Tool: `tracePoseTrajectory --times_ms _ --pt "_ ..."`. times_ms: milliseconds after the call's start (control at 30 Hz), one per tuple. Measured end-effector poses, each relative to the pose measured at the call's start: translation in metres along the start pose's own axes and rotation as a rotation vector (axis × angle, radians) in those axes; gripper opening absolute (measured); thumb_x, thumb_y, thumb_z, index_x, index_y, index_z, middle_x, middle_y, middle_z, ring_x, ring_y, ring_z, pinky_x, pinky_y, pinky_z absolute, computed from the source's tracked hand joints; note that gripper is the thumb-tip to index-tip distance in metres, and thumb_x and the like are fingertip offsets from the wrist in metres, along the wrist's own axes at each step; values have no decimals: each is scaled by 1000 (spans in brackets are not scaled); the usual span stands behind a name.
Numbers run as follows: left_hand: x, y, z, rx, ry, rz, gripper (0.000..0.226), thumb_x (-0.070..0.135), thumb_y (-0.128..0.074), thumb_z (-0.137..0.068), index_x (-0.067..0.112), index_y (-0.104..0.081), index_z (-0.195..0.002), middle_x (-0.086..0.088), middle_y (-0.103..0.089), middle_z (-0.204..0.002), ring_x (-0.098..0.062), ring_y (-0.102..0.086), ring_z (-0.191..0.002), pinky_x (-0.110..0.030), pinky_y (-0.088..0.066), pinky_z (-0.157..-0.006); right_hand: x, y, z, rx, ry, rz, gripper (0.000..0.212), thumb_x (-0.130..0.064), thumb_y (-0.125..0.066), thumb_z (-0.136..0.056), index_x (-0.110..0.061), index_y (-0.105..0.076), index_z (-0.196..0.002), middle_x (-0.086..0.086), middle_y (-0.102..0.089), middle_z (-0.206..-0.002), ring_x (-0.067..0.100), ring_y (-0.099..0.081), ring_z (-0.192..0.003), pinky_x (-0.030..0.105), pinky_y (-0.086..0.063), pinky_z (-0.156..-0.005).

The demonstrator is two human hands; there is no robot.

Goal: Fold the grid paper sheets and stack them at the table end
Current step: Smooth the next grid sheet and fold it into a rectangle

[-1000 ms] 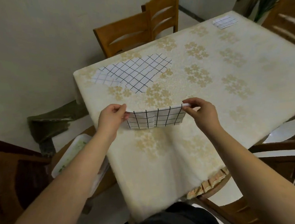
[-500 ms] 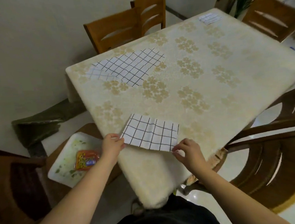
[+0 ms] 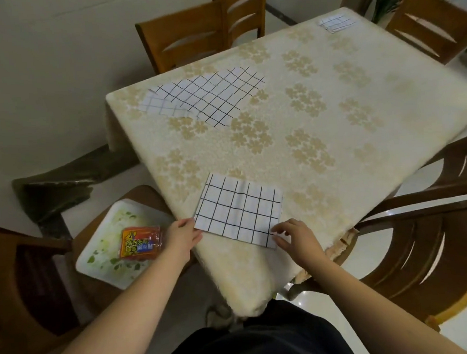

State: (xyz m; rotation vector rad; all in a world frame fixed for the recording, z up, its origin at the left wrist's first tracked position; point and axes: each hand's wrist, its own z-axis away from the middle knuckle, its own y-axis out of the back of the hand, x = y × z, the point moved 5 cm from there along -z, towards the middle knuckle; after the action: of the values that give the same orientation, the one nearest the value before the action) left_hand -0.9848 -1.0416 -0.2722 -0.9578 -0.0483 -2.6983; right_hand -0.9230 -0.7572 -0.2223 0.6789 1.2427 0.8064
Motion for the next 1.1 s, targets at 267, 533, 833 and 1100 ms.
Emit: tracePoseTrajectory --times_ms 267,533,833,1100 --pt "-26 -9 20 -71 112 57 43 38 -40 -102 6 -50 -129 -15 -67 -115 -25 -65 -105 -37 -49 -94 -2 9 -51 -32 -7 -45 19 -26 -59 -94 -20 -71 -108 -2 -61 -97 15 -57 -90 26 -44 -76" --pt "-50 -44 37 -145 226 167 26 29 -43 -102 9 -54 -115 -13 -71 -103 -25 -68 -92 -32 -53 -77 -12 9 -122 -230 32 -57 27 -24 -51 -99 -20 -59 -124 -4 -55 -64 9 -50 -55 24 -39 -54" --pt "-60 -51 38 -23 226 5 15 26 -60 -94 16 -59 -105 -4 -62 -63 -11 -56 -48 -18 -34 -42 -17 6 -198 -393 -69 -55 34 -28 -50 -98 -14 -58 -128 10 -65 -101 21 -56 -77 25 -41 -67" --pt "-63 -64 40 34 170 -16 10 17 -61 -94 13 -59 -85 0 -54 -58 -7 -45 -45 -18 -32 -45 -24 -2 -216 -560 -107 49 44 -42 -63 -90 2 -69 -93 14 -63 -75 25 -56 -70 34 -45 -66"
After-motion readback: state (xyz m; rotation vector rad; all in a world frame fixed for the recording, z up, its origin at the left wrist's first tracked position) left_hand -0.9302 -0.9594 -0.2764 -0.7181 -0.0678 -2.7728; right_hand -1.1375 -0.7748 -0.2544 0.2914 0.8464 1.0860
